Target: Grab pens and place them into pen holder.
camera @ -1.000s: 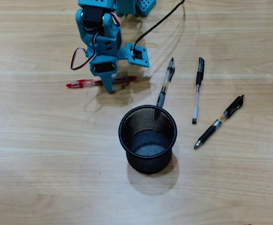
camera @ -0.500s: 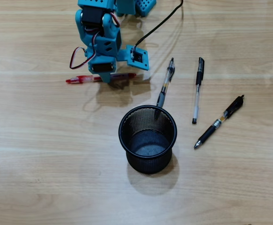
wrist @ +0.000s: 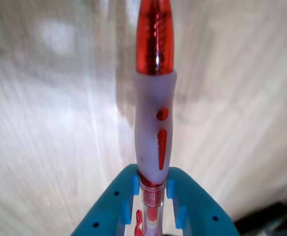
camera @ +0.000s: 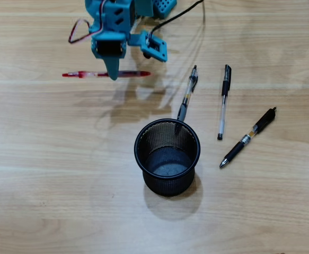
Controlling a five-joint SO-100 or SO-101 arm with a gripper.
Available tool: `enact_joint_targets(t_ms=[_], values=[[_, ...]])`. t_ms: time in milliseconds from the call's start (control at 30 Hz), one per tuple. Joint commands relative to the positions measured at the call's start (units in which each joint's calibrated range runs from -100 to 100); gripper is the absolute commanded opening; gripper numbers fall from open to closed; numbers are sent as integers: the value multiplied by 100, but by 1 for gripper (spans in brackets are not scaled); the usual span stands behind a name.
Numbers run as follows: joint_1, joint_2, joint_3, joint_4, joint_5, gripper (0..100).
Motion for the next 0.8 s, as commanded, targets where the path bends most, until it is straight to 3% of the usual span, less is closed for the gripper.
enact_joint_targets(t_ms=[0,233,767], values=[[-68,-726,-222,119,-139,2],[-516,-1057,-620,-318,-647,2],[-1696,-997,-964,-4564,-2631,2]])
